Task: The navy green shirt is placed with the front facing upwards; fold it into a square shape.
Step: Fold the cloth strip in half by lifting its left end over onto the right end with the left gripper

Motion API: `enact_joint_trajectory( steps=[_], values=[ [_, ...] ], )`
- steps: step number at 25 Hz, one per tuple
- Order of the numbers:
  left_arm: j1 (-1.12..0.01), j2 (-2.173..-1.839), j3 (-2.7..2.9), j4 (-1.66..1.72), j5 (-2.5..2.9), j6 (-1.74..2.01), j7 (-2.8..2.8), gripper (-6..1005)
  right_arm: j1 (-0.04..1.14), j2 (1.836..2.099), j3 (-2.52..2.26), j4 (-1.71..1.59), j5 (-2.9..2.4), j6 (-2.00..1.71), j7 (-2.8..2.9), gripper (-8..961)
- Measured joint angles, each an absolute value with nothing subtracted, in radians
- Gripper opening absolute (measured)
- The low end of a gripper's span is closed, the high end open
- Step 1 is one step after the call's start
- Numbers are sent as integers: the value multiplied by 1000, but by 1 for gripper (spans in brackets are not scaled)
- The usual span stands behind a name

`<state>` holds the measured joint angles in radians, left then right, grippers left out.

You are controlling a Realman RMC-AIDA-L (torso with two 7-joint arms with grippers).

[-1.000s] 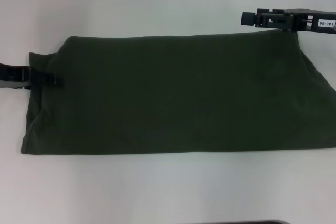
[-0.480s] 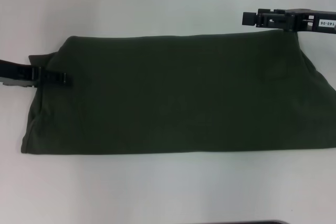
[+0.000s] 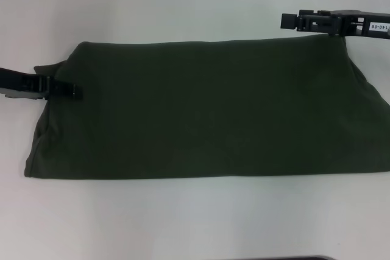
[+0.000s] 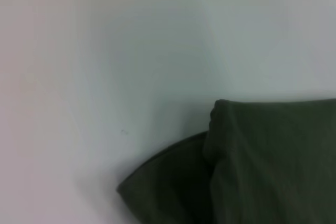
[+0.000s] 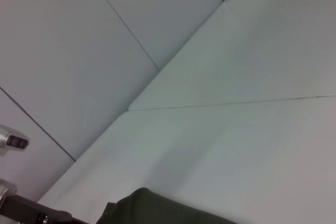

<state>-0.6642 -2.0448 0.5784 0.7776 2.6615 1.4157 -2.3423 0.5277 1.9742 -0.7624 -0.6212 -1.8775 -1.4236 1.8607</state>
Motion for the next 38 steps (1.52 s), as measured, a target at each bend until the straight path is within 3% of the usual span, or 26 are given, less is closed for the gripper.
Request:
enact_joint_trajectory(
  steps=[22, 27, 38],
  values=[
    [-664, -2039, 566, 781, 2658, 1406, -2349, 389, 528, 1974, -762, -621, -1873, -1422, 1852, 914],
    [-669, -2038, 571, 782, 2657, 1404, -2350, 151, 527, 1974, -762, -620, -1873, -1422, 1850, 913],
    [-666, -2040, 567, 781, 2655, 1406, -2349, 15, 522, 1976, -755, -621, -1877, -1425, 1850, 913]
  ],
)
